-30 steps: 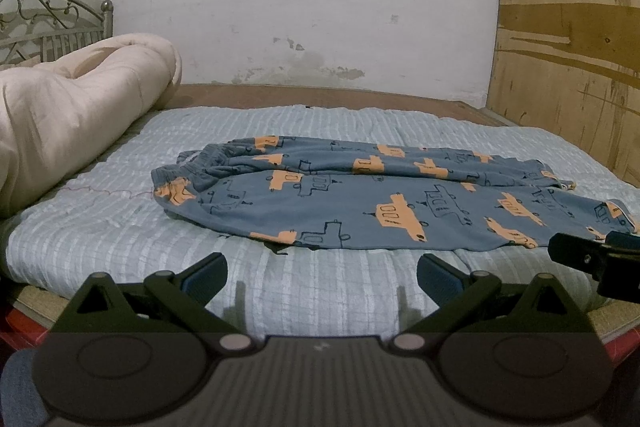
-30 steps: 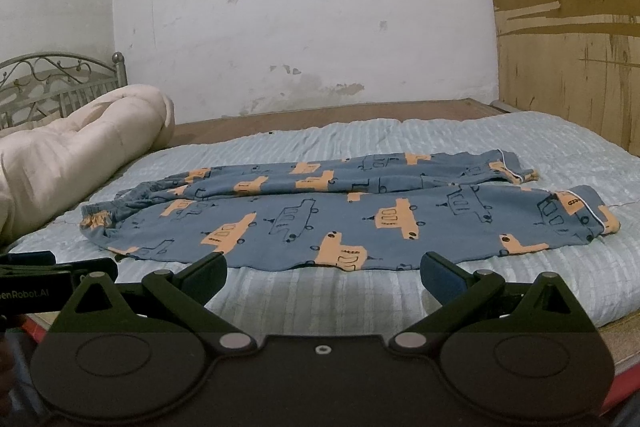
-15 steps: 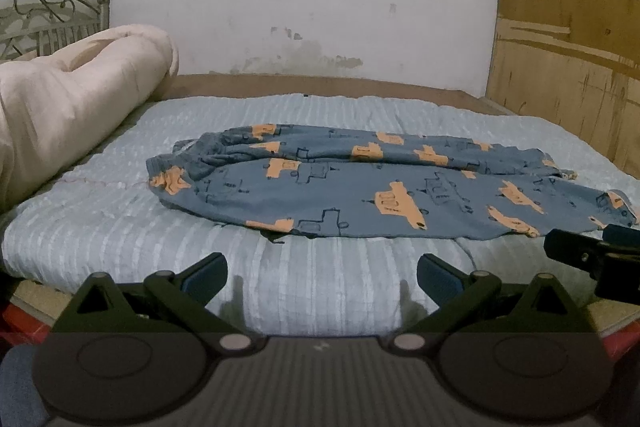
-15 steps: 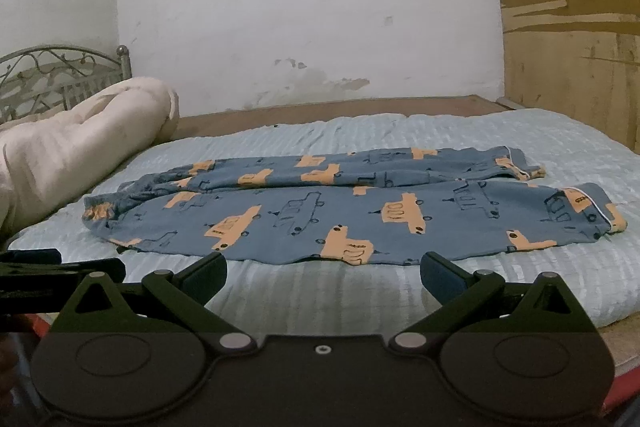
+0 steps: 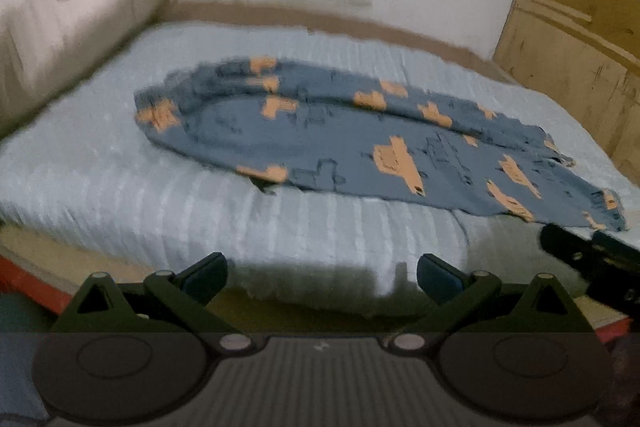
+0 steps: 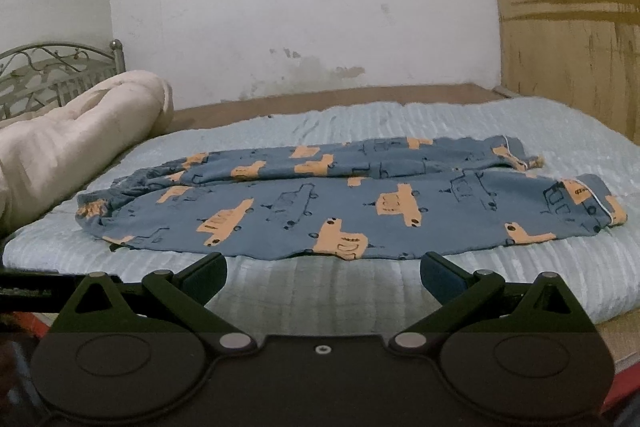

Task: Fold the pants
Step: 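Lower both tools to the waistband of the pants and close on it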

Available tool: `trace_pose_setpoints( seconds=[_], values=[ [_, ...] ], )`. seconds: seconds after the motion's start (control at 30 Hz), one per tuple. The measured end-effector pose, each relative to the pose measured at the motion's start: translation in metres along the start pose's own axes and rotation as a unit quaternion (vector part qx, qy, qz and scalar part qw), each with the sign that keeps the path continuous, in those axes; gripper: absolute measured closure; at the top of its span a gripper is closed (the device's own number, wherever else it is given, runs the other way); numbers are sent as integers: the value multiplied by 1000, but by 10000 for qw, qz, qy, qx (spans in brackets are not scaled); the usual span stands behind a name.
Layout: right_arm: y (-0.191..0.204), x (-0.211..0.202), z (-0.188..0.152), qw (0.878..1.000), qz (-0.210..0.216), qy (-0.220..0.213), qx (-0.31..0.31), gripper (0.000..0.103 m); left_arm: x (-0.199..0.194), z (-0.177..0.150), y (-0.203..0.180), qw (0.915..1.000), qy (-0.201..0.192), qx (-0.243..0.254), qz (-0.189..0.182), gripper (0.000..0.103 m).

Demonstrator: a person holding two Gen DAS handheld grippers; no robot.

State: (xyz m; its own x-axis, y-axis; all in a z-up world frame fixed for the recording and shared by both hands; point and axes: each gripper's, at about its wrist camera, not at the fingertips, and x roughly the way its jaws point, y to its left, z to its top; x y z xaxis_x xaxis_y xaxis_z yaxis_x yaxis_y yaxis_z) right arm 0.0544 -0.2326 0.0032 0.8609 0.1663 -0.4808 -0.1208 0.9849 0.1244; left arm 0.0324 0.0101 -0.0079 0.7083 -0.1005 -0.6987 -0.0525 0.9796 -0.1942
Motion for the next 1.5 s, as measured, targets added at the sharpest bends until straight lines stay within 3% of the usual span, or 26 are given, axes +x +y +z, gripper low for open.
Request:
trace_pose_setpoints(
  seconds=[0.07,0.23,0.5,0.63,0.87,1.13,1.27,1.37,1.5],
  values=[
    [-3,7,6,9997,177,190,46,1,1,7,0,9998,143,-57,-91,1],
    [-4,31,29,9975,163,687,95,1,5,35,-7,9994,28,210,286,1],
    [-3,59,63,9971,154,621,-407,1,22,92,-1,9982,-256,490,219,1],
    [-4,79,83,9962,147,584,-622,1,39,119,8,9988,-9,477,58,1],
    [-7,123,119,9956,290,527,-719,1,61,162,14,9934,-206,1066,374,1],
    [-25,193,149,9874,983,245,-1216,1,120,219,33,9752,-363,1918,1044,0],
    [-39,240,164,9774,1292,608,-1556,1,155,239,41,9631,-349,2414,1136,0],
    [-52,275,176,9674,1703,950,-1614,1,186,249,48,9568,-197,2726,989,0],
    [-60,311,183,9607,1762,1230,-1755,1,219,252,52,9474,-63,3077,876,0]
  ],
)
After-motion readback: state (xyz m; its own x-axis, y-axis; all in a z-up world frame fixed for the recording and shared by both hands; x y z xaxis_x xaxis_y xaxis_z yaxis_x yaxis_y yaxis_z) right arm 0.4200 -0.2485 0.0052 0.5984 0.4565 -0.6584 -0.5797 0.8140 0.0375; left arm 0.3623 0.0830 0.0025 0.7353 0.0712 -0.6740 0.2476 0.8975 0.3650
